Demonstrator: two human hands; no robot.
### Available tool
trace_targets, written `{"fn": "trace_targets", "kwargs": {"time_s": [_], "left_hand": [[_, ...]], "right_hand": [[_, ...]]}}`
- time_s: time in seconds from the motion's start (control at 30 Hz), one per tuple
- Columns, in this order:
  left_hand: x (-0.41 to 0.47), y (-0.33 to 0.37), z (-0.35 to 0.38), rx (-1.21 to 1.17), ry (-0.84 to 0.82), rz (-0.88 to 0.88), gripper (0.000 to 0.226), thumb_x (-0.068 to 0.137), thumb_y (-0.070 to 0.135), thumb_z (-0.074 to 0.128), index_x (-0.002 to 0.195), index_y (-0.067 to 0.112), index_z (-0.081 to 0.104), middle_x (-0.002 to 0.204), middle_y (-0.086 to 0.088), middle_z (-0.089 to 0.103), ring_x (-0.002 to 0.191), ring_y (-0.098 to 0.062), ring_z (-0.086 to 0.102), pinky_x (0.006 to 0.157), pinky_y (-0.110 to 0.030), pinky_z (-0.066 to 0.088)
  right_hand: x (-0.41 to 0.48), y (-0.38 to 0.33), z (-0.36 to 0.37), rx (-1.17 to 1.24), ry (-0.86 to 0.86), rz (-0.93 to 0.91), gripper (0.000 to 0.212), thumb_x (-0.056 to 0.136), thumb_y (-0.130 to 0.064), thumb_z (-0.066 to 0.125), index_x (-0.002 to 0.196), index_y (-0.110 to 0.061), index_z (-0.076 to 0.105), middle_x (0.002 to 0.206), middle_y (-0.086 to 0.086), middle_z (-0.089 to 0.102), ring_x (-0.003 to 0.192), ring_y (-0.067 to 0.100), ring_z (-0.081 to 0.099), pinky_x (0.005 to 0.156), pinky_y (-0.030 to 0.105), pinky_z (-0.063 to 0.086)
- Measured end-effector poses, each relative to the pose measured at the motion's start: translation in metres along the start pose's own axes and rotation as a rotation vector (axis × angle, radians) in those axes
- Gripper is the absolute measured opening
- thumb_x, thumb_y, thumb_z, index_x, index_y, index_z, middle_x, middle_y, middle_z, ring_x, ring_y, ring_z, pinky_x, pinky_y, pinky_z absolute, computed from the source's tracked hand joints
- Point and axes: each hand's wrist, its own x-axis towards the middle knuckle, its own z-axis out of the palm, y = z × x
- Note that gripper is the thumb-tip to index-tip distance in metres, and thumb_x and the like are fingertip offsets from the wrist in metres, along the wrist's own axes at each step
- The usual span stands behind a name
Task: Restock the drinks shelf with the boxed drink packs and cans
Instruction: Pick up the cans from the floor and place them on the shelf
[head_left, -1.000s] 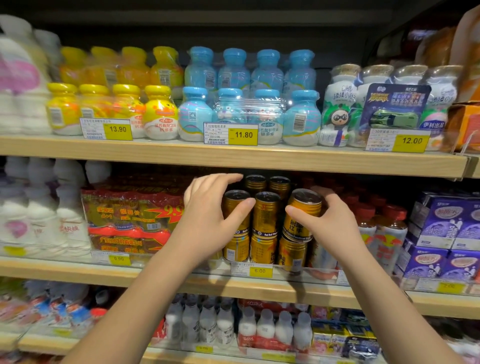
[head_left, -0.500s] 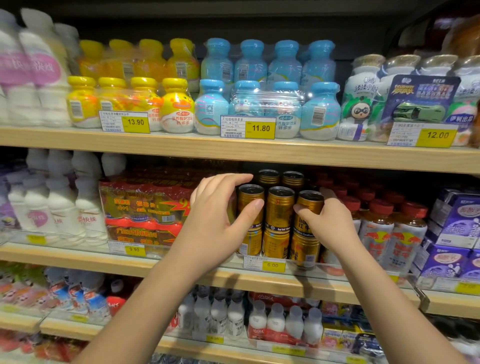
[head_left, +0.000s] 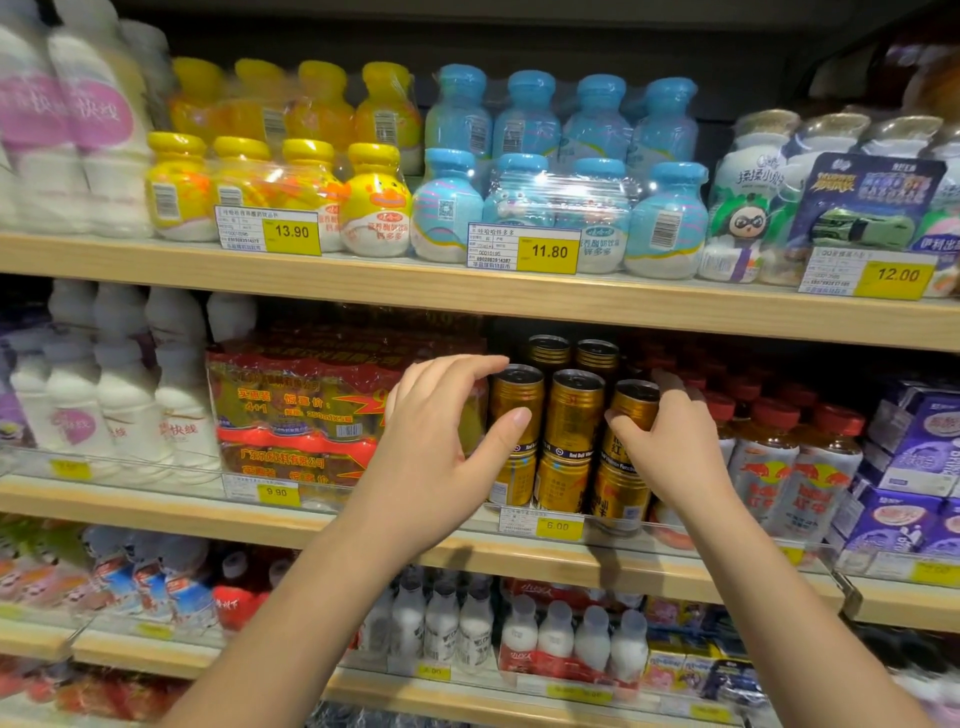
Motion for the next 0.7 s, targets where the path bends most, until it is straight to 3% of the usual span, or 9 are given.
{"fn": "trace_targets", "kwargs": {"time_s": [0.07, 0.17, 0.27, 0.33, 0.4, 0.5, 0.7], "left_hand": [[-0.001, -0.004, -0.002, -0.008, 0.001, -0.001, 0.045, 0.096, 0.050, 0.053, 0.139, 0.036, 0.049, 0.132, 0.024, 0.048, 0.128, 0.011, 0.032, 0.111, -0.034, 0.035], [-0.001, -0.010, -0.004, -0.020, -0.010, -0.006, 0.043, 0.098, 0.046, 0.056, 0.139, 0.036, 0.049, 0.132, 0.025, 0.047, 0.129, 0.008, 0.032, 0.110, -0.030, 0.034], [0.001, -0.015, -0.007, -0.033, -0.017, -0.006, 0.044, 0.097, 0.046, 0.057, 0.140, 0.034, 0.049, 0.133, 0.024, 0.047, 0.129, 0.007, 0.033, 0.109, -0.029, 0.034], [0.003, -0.018, -0.009, -0.042, -0.024, -0.002, 0.044, 0.097, 0.046, 0.058, 0.139, 0.033, 0.051, 0.133, 0.023, 0.049, 0.130, 0.003, 0.034, 0.108, -0.029, 0.035], [0.005, -0.021, -0.010, -0.038, -0.023, 0.013, 0.044, 0.097, 0.046, 0.059, 0.138, 0.031, 0.052, 0.132, 0.020, 0.051, 0.130, 0.000, 0.037, 0.107, -0.019, 0.032], [0.004, -0.023, -0.010, -0.052, -0.068, 0.011, 0.045, 0.097, 0.046, 0.058, 0.139, 0.032, 0.051, 0.134, 0.021, 0.050, 0.129, 0.003, 0.036, 0.097, 0.000, 0.023], [-0.018, -0.025, -0.019, -0.120, -0.076, -0.015, 0.046, 0.096, 0.044, 0.060, 0.139, 0.030, 0.052, 0.134, 0.019, 0.052, 0.129, 0.001, 0.043, 0.100, -0.010, 0.031]], "right_hand": [[-0.002, -0.005, -0.004, -0.018, 0.008, 0.010, 0.033, 0.097, -0.031, 0.066, 0.119, -0.008, 0.055, 0.120, 0.018, 0.057, 0.098, 0.022, 0.048, 0.078, 0.033, 0.039], [-0.008, -0.015, -0.010, 0.008, 0.058, -0.035, 0.059, 0.097, -0.032, 0.067, 0.147, -0.010, 0.046, 0.135, 0.017, 0.052, 0.118, 0.027, 0.050, 0.087, 0.032, 0.039], [-0.019, -0.024, -0.012, 0.043, 0.091, -0.074, 0.061, 0.096, -0.038, 0.068, 0.147, -0.011, 0.046, 0.137, 0.012, 0.051, 0.115, 0.021, 0.050, 0.090, 0.029, 0.037], [-0.027, -0.029, -0.013, 0.071, 0.115, -0.108, 0.062, 0.095, -0.040, 0.069, 0.147, -0.014, 0.047, 0.142, 0.007, 0.053, 0.125, 0.018, 0.051, 0.096, 0.027, 0.037], [-0.038, -0.034, -0.014, 0.112, 0.132, -0.137, 0.063, 0.094, -0.041, 0.070, 0.149, -0.018, 0.047, 0.146, 0.000, 0.054, 0.135, 0.014, 0.049, 0.103, 0.025, 0.037], [-0.057, -0.042, -0.016, 0.210, 0.126, -0.137, 0.061, 0.093, -0.043, 0.071, 0.148, -0.026, 0.049, 0.143, -0.008, 0.056, 0.132, 0.005, 0.052, 0.106, 0.024, 0.041], [-0.109, -0.060, -0.021, 0.431, 0.070, -0.108, 0.050, 0.091, -0.040, 0.074, 0.137, -0.030, 0.058, 0.122, -0.018, 0.066, 0.110, -0.009, 0.062, 0.089, 0.008, 0.051]]}}
